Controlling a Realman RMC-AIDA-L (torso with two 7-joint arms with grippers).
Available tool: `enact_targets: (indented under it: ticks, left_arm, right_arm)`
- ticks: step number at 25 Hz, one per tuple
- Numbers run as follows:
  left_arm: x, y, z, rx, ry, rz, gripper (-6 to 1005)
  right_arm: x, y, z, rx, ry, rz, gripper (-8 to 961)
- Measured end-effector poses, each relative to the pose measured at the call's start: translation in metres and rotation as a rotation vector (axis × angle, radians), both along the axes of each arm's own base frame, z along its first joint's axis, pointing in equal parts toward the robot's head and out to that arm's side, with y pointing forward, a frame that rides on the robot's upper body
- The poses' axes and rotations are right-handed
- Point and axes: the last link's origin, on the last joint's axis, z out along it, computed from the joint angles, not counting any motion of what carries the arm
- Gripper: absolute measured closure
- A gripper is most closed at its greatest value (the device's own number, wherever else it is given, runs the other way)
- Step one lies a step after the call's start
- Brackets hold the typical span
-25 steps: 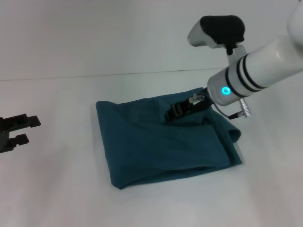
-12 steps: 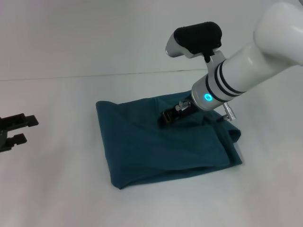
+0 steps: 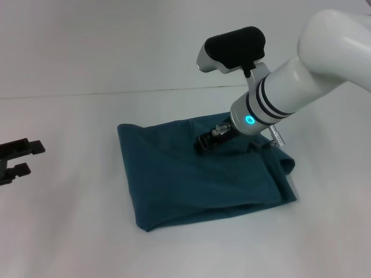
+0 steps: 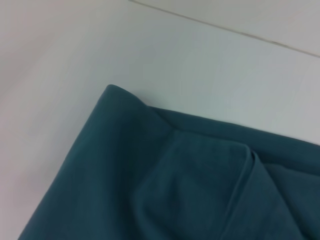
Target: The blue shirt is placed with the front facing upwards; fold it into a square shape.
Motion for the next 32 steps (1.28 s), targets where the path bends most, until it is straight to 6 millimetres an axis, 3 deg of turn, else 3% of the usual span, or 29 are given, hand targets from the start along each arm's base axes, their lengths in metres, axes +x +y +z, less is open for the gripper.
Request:
enact_targets:
  ticks: [23, 32]
  left_arm:
    - [-0.001, 0.001, -0.007, -0.003, -0.004, 0.0, 243]
    - [-0.001, 0.001, -0.009, -0.007, -0.009, 0.001, 243]
  right_arm:
    - [0.003, -0.002, -0.011, -0.017, -0.022, -0.024, 634]
    - [0.008, 0.0, -0.005, 0.0, -0.057, -0.048, 635]
